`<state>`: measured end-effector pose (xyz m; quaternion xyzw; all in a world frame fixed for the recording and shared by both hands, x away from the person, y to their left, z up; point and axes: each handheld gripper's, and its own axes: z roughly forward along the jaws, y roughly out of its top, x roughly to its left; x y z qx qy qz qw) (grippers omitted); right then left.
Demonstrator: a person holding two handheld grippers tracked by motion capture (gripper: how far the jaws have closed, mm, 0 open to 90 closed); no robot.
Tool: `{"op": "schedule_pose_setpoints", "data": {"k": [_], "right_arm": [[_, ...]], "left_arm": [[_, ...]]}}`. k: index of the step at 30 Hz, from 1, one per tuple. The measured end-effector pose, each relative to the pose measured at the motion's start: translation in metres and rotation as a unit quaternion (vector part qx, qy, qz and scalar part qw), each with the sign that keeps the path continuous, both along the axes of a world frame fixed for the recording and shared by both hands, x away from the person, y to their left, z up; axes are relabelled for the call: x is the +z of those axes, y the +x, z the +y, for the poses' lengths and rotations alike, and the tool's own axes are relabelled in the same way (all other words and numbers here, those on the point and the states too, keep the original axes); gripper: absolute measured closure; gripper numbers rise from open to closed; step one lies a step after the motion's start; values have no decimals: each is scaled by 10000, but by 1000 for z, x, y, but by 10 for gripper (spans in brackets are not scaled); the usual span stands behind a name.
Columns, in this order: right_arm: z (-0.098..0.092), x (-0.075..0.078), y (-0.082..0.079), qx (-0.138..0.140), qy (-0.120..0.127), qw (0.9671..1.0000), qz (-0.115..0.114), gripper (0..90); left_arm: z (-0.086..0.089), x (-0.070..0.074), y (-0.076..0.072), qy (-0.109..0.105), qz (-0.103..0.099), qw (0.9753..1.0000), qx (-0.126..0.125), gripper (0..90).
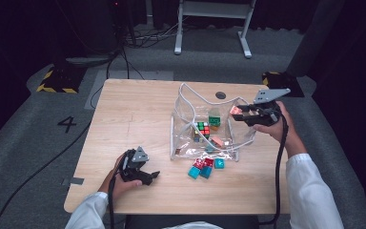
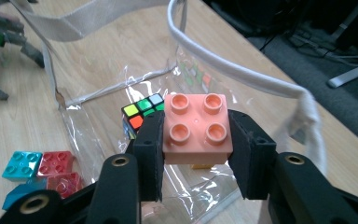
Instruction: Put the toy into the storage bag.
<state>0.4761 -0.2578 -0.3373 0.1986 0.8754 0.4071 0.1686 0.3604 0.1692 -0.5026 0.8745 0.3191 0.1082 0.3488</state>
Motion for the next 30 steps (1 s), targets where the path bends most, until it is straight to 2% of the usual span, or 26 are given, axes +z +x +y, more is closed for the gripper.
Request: {"op": "schedule_pose_setpoints", "data": {"k": [5,7,9,12,14,16,18,20,22,26,27,29,30], "right_arm": [[16,-3,11,127,-327,9993,164,591],[24,-7,14,249,-495,9982,214,591],[31,-9,17,261,-755,9965,255,591],[36,-7,20,270,-987,9941,352,590],[38,-8,22,286,-1261,9907,432,591],[38,-11,25,191,-1522,9869,504,591],[36,-14,27,117,-1609,9852,575,591],[32,-16,28,-19,-1776,9820,641,591],[28,-17,29,5,-1808,9804,787,591],[24,-13,25,-90,-2351,9687,785,590],[22,-12,25,-99,-2415,9671,790,590],[18,-10,23,-111,-2412,9671,798,581],[16,-10,21,-119,-2348,9687,798,568]], "left_arm": [[0,0,0,-12,-6,10000,9,146],[0,0,0,-12,-6,10000,7,145],[0,0,0,-8,-5,10000,3,146],[0,0,0,-11,-7,10000,7,146],[0,0,0,-10,-7,10000,7,145],[0,0,0,-7,-7,10000,3,146],[0,0,0,-11,-7,10000,7,146],[0,0,0,-9,-10,10000,7,145],[0,0,0,-13,-6,10000,8,145],[0,0,0,-7,-5,10000,2,145],[0,0,0,-3,-8,10000,0,145],[0,0,0,-13,-7,10000,8,146],[0,0,0,-6,-6,10000,1,145]]}}
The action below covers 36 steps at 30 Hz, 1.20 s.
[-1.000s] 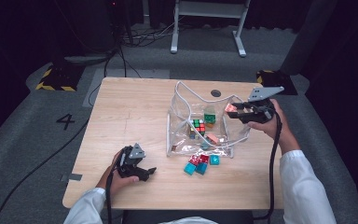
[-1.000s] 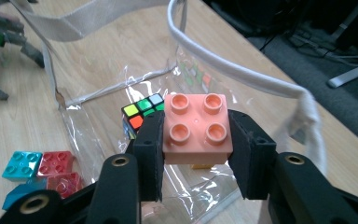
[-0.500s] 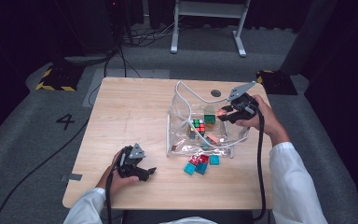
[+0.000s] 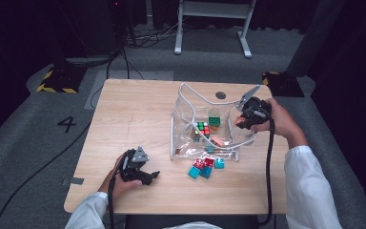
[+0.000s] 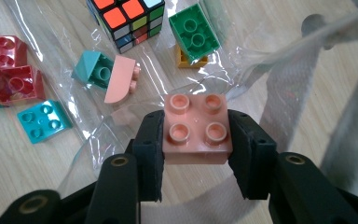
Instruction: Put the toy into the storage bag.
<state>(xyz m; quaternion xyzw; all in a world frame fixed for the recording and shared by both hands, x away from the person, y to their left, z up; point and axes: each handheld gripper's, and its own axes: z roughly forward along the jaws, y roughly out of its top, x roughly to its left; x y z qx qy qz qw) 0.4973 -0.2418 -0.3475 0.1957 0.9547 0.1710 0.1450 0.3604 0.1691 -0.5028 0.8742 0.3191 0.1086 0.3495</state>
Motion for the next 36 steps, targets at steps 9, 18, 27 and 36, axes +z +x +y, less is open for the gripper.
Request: {"op": "schedule_pose_setpoints", "data": {"k": [9,18,27,36], "right_arm": [[-20,7,-22,-35,1111,9926,-491,367],[-65,14,-74,-397,2282,9641,-1300,278],[-87,-8,-106,-442,2527,9564,-1400,252],[-87,-51,-127,-407,2712,9547,-1151,263]], "left_arm": [[0,0,0,2,1,10000,6,145],[0,0,0,6,-10,10000,-7,145],[0,0,0,2,3,10000,7,145],[0,0,0,11,-10,10000,13,145]]}}
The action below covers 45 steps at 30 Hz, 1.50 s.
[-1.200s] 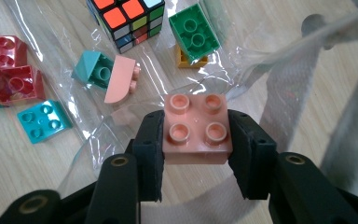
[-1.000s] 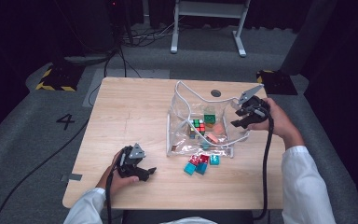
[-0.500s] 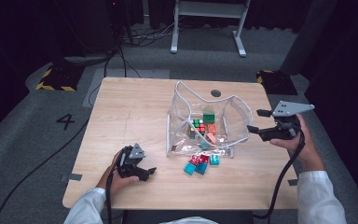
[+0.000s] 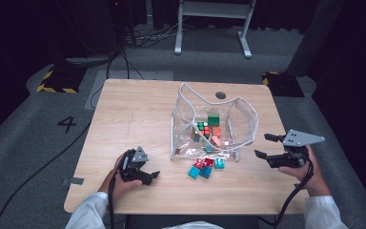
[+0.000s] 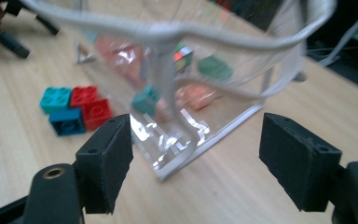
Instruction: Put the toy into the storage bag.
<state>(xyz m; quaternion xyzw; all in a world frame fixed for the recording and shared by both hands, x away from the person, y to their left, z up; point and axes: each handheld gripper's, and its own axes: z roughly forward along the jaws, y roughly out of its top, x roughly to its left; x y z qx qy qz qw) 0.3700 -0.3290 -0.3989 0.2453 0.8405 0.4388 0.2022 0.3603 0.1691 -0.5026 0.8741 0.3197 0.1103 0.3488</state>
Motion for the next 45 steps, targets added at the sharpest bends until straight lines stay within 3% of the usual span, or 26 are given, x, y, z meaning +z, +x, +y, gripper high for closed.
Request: {"op": "schedule_pose_setpoints", "data": {"k": [3,9,13,15,17,19,20,24,28,33,36,41,45], "right_arm": [[11,-17,-2,177,-48,9997,187,280],[36,-52,-4,536,-319,9975,329,304],[51,-71,1,657,-97,9965,507,308],[59,-79,5,719,-85,9953,638,307],[66,-84,9,717,-113,9955,610,307],[71,-86,10,616,-38,9954,734,303],[75,-88,12,635,-36,9957,674,295],[86,-93,14,660,-225,9945,776,294],[93,-99,20,753,-345,9945,643,293],[100,-99,22,717,-152,9946,735,294],[105,-100,19,727,-252,9947,685,297],[107,-100,17,723,-307,9951,599,416],[108,-103,14,918,-355,9928,687,528]], "left_arm": [[0,0,0,-11,10,10000,-6,145],[0,0,0,-2,5,10000,-3,146],[0,0,0,-3,5,10000,-2,146],[0,0,0,-4,9,10000,-2,145],[0,0,0,-4,9,10000,-3,145],[0,0,0,-11,6,10000,-2,145],[0,0,0,-3,9,10000,-3,145],[0,0,0,-2,8,10000,-3,145],[0,0,0,-11,8,10000,-3,145],[0,0,0,-6,11,10000,-8,145],[0,0,0,-7,10,10000,-6,145],[0,0,0,-7,10,10000,-1,145],[0,0,0,0,5,10000,-7,145]]}}
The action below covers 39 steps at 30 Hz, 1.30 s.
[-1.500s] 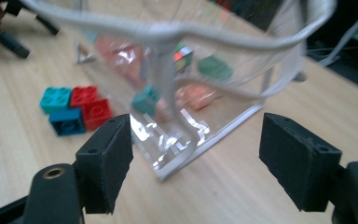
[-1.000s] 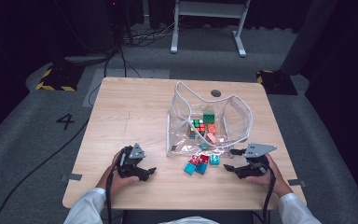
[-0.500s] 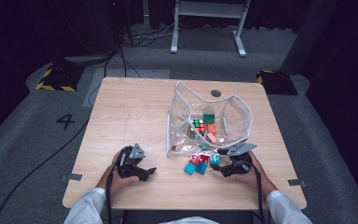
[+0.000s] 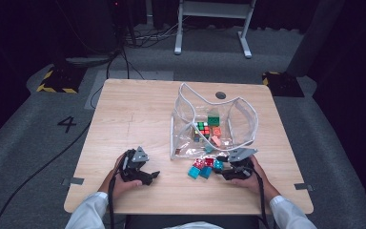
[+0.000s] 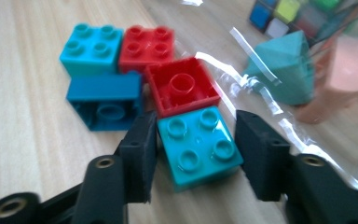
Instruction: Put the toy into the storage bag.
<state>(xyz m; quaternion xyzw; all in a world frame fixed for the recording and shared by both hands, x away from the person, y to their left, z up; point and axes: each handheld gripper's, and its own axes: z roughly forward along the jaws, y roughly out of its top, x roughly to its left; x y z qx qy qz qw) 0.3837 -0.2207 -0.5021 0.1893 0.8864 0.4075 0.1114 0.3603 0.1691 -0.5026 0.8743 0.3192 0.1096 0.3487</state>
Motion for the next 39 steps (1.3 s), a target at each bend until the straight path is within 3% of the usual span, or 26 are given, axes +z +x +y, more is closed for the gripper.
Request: {"op": "schedule_pose_setpoints", "data": {"k": [2,3,4,7,8,14,18,21,28,39], "right_arm": [[-1,0,-2,100,0,9999,-39,575],[-3,1,-3,158,-133,9997,-146,583],[-3,2,-7,21,-152,9999,-4,588],[-7,2,-11,50,-103,9999,73,591],[-9,1,-10,148,-72,9998,-58,591],[-17,3,-16,155,-65,9998,-120,592],[-28,6,-22,-33,-78,10000,22,592],[-39,6,-20,-15,-4,10000,-94,592],[-62,12,-18,-336,40,9994,-50,592],[-86,22,-18,-573,129,9982,-119,593]], "left_arm": [[0,0,0,5,-4,10000,-5,145],[0,0,0,5,-3,10000,-5,145],[0,0,0,-4,2,10000,5,146],[0,0,0,-2,3,10000,3,145],[0,0,0,-2,3,10000,4,146],[0,0,0,1,0,10000,0,145],[0,0,0,-2,2,10000,4,145],[0,0,0,2,-2,10000,-1,145],[0,0,0,2,3,10000,-1,145],[0,0,0,-3,2,10000,7,146]]}}
